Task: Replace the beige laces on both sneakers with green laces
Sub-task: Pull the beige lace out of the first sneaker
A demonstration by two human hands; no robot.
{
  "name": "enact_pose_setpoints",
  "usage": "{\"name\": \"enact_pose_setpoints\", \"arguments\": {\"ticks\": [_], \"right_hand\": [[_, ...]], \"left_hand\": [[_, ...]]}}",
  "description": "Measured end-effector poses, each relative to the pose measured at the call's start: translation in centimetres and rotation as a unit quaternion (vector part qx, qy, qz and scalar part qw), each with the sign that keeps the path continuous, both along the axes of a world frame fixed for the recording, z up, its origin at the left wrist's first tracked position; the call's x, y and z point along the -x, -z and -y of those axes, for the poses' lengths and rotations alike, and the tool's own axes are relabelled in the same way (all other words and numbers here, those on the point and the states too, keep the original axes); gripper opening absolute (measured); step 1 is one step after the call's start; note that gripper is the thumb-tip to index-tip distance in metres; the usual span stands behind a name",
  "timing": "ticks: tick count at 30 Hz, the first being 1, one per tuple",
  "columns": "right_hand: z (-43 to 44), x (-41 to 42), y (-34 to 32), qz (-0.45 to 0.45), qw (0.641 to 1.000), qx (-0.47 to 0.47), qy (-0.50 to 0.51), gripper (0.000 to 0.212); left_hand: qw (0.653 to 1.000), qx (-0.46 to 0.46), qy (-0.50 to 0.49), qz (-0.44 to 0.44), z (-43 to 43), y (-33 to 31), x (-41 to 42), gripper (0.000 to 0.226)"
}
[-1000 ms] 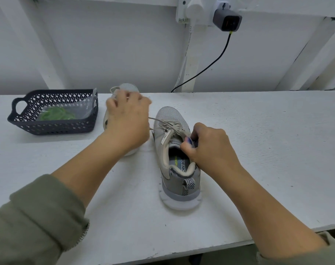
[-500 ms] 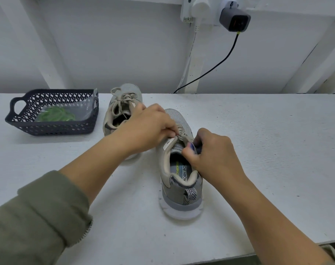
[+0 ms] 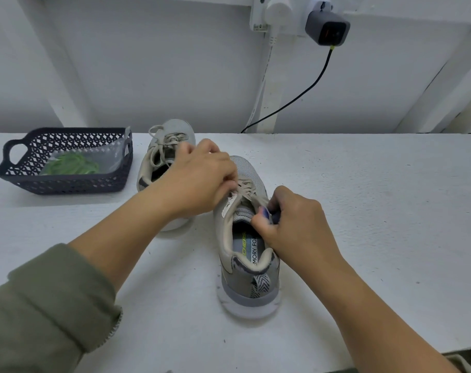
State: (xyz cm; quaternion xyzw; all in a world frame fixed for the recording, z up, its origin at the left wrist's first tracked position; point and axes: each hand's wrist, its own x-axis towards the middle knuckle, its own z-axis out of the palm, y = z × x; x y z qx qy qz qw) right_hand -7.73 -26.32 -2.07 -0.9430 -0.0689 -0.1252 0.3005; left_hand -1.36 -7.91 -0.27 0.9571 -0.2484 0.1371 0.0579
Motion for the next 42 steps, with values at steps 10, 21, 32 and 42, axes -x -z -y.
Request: {"name": "enact_pose_setpoints", "arguments": {"ticks": [10, 21, 32, 42], "right_hand": [[0.0, -0.1, -0.1, -0.007, 1.000, -0.004, -0.009, 0.019], [0.1, 0.0, 0.0, -0.006, 1.000, -0.002, -0.008, 0.020], [0.1, 0.0, 0.0, -0.001, 1.000, -0.006, -0.002, 0.021], [0.1, 0.0, 0.1, -0.005, 1.000, -0.010, 0.003, 0.021]], "left_hand": [[0.999, 0.018, -0.029, -0.011, 0.3, -0.2, 0.9, 0.032], [0.963, -0.035, -0.248, 0.103, -0.4, 0.7, 1.2, 0.021], [0.999, 0.049, 0.009, 0.015, 0.2, 0.7, 0.5, 0.012], [0.977, 0.093, -0.154, 0.114, -2.1, 0.9, 1.3, 0.012]]}}
